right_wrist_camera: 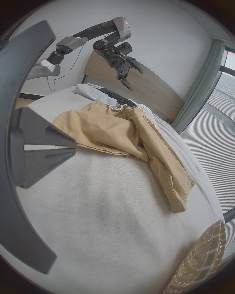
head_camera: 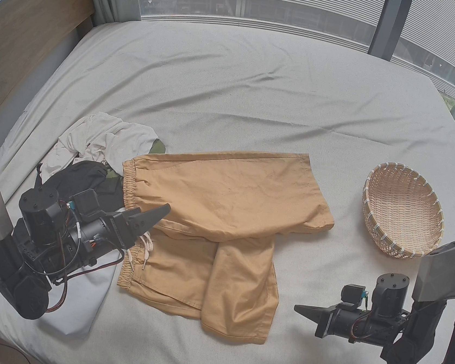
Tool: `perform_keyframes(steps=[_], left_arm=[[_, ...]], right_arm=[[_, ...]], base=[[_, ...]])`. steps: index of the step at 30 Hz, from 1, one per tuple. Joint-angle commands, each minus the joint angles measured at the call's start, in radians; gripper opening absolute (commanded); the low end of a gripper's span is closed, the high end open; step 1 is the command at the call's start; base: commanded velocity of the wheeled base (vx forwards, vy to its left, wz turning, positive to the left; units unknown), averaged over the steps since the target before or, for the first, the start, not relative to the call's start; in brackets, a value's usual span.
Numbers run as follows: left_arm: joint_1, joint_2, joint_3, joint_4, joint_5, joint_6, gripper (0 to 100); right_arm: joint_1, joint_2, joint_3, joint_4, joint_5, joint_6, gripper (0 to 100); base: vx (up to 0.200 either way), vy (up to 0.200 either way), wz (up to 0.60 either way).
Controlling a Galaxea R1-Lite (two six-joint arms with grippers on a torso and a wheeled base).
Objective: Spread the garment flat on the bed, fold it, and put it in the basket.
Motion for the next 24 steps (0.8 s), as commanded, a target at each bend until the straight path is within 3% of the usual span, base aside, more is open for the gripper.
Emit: perform_keyframes(steps=[1, 3, 4, 21, 22, 24], left_arm=[[0.001, 0.001, 0.002, 0.000, 0.000, -0.001, 100], [0.001, 0.001, 0.002, 0.000, 0.000, -0.001, 100], [0.001, 0.001, 0.002, 0.000, 0.000, -0.001, 100], [0.000, 0.005, 0.002, 0.000, 0.000, 0.013, 100], [0.000, 0.005, 0.002, 0.000, 0.000, 0.013, 100], [0.000, 0.004, 0.002, 0.000, 0.000, 0.013, 100]], right_arm=[[-0.004, -0.004, -0.032, 0.000, -0.001, -0.002, 0], [0.001, 0.024, -0.063, 0.001, -0.001, -0.001, 0], [0.004, 0.038, -0.078, 0.001, -0.002, 0.004, 100], [0.090, 0.164, -0.230, 0.000, -0.037, 0.049, 100], [0.093, 0.164, -0.231, 0.001, -0.037, 0.049, 0], [0.097, 0.173, -0.239, 0.001, -0.037, 0.050, 0]], base=[[0.000, 0.000, 0.00], [0.000, 0.000, 0.00], [0.000, 0.000, 0.00], [0.000, 0.000, 0.00], [0.000, 0.000, 0.00], [0.000, 0.000, 0.00]])
